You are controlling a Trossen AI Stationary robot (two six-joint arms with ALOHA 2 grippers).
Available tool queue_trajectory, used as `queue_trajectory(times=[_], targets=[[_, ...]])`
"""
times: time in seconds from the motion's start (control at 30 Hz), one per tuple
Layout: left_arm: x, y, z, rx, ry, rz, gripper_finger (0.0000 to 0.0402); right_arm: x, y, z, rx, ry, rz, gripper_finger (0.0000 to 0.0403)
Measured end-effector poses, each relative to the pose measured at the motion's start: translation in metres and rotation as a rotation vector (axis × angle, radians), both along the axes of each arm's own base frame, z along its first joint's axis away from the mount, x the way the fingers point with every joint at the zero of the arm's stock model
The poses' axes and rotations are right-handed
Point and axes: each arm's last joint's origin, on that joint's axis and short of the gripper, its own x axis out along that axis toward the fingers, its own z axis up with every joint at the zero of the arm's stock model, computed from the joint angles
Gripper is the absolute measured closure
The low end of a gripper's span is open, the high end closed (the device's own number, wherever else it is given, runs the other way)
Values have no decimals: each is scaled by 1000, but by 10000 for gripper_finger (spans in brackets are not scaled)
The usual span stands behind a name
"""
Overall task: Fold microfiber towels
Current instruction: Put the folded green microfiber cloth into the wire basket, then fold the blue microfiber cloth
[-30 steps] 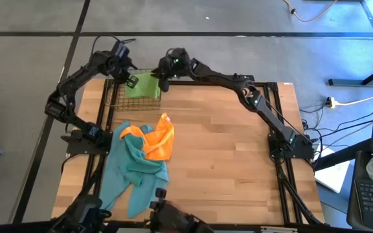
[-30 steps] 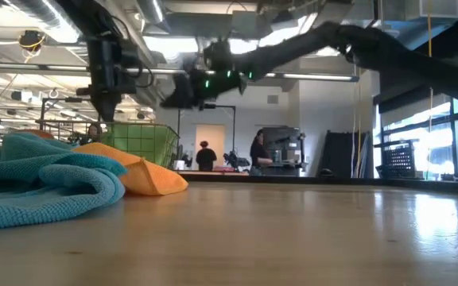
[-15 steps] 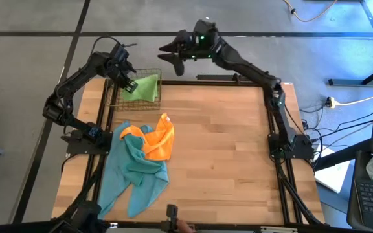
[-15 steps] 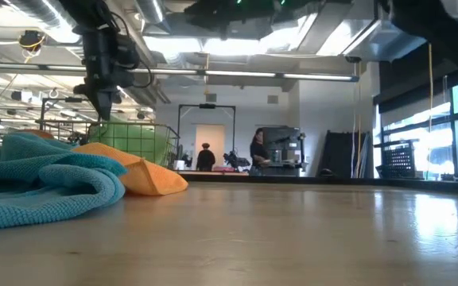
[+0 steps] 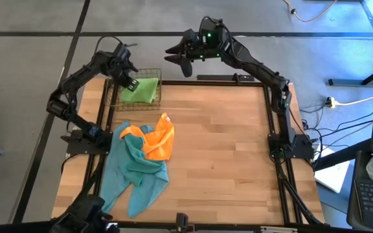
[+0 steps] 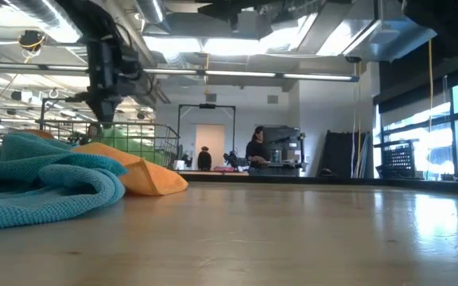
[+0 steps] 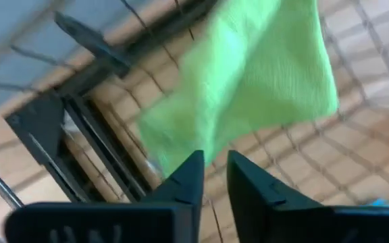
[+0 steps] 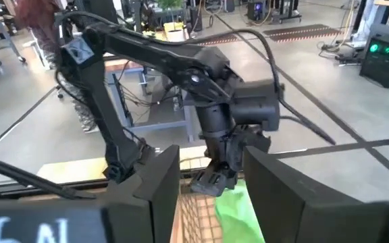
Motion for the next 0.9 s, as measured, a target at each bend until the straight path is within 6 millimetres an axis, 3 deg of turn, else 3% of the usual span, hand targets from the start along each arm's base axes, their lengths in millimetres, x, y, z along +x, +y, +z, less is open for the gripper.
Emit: queue_trajectory(times=[0.23, 0.43, 0.6, 0.9], targets=[[2, 4, -1, 41, 19, -4, 269, -3, 5, 2, 20, 15, 52, 238], [5, -2, 24, 123, -49, -8, 250, -4, 7, -2, 73, 47, 83, 238], [15, -28, 49, 50, -373, -134, 252, -6, 5, -6, 142, 94, 22, 238], [41, -83, 52, -126, -294, -390, 253, -35, 4, -48, 290, 558, 8, 238]])
